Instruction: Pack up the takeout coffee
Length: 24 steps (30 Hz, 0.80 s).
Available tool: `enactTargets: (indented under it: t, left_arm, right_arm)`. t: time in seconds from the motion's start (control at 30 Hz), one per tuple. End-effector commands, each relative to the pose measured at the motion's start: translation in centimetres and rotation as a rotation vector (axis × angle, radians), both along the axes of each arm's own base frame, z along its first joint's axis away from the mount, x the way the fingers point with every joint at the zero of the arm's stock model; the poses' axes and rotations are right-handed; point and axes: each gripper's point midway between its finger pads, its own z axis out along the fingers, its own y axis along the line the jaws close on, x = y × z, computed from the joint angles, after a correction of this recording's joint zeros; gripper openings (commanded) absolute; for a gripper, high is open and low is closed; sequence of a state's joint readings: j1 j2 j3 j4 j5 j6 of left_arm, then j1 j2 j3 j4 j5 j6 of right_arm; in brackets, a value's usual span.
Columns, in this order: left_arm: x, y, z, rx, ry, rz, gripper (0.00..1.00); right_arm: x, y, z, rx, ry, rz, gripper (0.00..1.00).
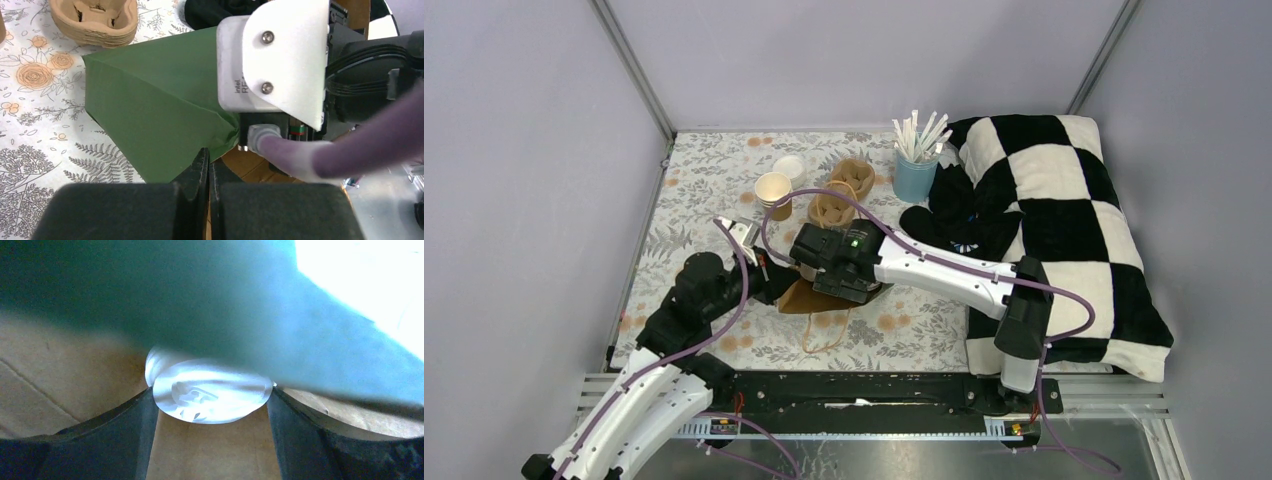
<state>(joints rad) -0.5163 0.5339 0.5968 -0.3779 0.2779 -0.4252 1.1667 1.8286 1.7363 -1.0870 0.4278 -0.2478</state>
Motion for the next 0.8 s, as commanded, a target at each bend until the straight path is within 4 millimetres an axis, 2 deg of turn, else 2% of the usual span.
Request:
enactTargets:
  t: [0.0, 0.13, 0.37, 0.53, 0.77]
  left_arm:
    - [-0.6, -0.3, -0.3, -0.003, 0.021, -0.016, 0.0]
    - [-0.3, -0.3, -0.2, 0.002, 0.008, -0.013, 0.0]
    - [-0.7, -0.4, 0.5, -0.012, -0.031, -0.041, 0.0]
    - [-0.9, -0.2, 1.1, -0.016, -0.051, -0.041, 0.0]
    - [-0.9, 0.4, 3.6, 0.005, -0.119, -0.034, 0.0]
  right_arm:
    - [0.5, -1.9, 1.4, -0.094, -0.078, -0.076, 0.25]
    - [0.6, -2.3, 1.7, -0.112, -0.113, -0.099, 0.25]
    - [2.2, -2.1, -0.5, -0.088, -0.183, -0.068, 0.25]
    - [3.1, -1.8, -0.8, -0.04, -0.218, -0.06, 0.25]
    - [3.7, -2.8, -0.1, -0.055, -0.243, -0.081, 0.25]
